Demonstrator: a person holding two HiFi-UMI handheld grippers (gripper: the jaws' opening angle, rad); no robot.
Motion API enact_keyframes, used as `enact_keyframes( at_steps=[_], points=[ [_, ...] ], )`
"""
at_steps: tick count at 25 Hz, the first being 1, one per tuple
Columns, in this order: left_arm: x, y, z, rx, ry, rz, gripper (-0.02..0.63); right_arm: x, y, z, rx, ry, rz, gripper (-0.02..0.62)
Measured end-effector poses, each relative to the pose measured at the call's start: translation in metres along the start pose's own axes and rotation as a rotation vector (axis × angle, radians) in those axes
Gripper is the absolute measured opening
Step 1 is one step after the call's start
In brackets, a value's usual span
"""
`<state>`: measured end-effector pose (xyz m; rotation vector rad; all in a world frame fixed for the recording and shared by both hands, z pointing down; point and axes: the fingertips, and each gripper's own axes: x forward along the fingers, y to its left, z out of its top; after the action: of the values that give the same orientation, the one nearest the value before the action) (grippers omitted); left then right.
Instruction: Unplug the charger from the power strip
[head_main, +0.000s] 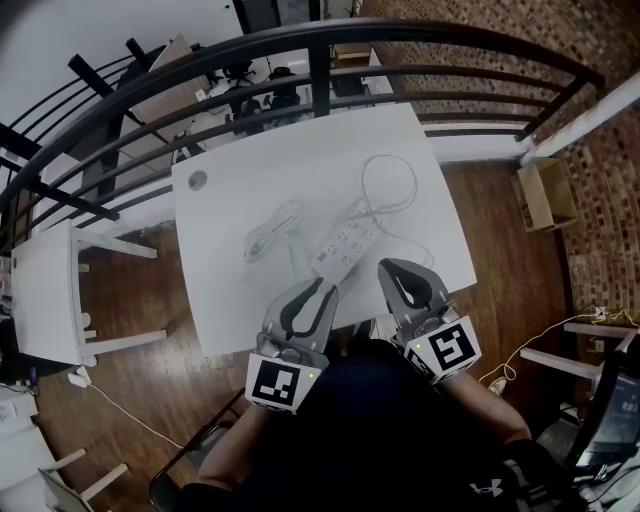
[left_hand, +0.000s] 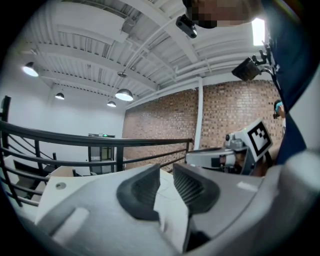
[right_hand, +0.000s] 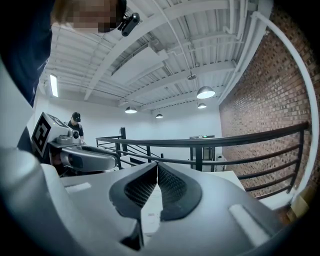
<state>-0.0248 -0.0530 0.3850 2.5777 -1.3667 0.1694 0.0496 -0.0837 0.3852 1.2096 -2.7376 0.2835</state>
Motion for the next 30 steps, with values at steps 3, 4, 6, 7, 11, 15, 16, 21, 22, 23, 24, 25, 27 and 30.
enact_keyframes(
  at_steps=[3,4,6,7,11,15,16,21,22,23,24,25,27,30],
  points=[
    [0.001,0.000,0.000,0.005,0.001,-0.002,0.083,0.001,0.000,0.000,0.000,-0.001,0.001,0.012],
    [0.001,0.000,-0.001,0.006,0.001,-0.002,0.083,0.002,0.000,0.000,0.000,-0.001,0.001,0.012],
    [0.002,0.000,-0.001,0.009,0.002,-0.001,0.083,0.002,-0.001,-0.001,-0.001,0.002,0.002,0.012],
    [0.002,0.001,-0.001,0.011,0.003,-0.001,0.083,0.002,-0.001,-0.002,-0.001,0.005,0.002,0.012],
    [0.002,0.002,-0.004,0.007,0.005,0.003,0.083,0.002,-0.002,-0.006,-0.003,0.011,0.003,0.012],
    [0.004,0.002,-0.005,0.003,0.009,0.003,0.083,0.002,-0.004,-0.006,0.006,0.014,0.001,0.012],
    [0.005,0.002,-0.005,0.003,0.010,0.003,0.083,0.002,-0.004,-0.006,0.006,0.015,0.001,0.012],
    [0.006,0.002,-0.006,0.003,0.012,0.004,0.083,0.003,-0.005,-0.008,0.010,0.018,0.002,0.012],
    [0.006,0.002,-0.007,0.003,0.012,0.004,0.083,0.003,-0.006,-0.009,0.011,0.018,0.002,0.012],
    [0.006,0.002,-0.007,0.003,0.012,0.004,0.083,0.003,-0.006,-0.009,0.013,0.019,0.002,0.012],
    [0.006,0.002,-0.007,0.003,0.012,0.004,0.083,0.003,-0.006,-0.009,0.014,0.019,0.002,0.012],
    [0.006,0.002,-0.007,0.002,0.013,0.004,0.083,0.004,-0.006,-0.009,0.014,0.019,0.003,0.012],
    [0.006,0.003,-0.008,0.003,0.013,0.004,0.083,0.005,-0.005,-0.010,0.014,0.019,0.004,0.012],
    [0.006,0.004,-0.009,0.002,0.015,0.004,0.083,0.006,-0.005,-0.011,0.015,0.022,0.006,0.012]
  ],
)
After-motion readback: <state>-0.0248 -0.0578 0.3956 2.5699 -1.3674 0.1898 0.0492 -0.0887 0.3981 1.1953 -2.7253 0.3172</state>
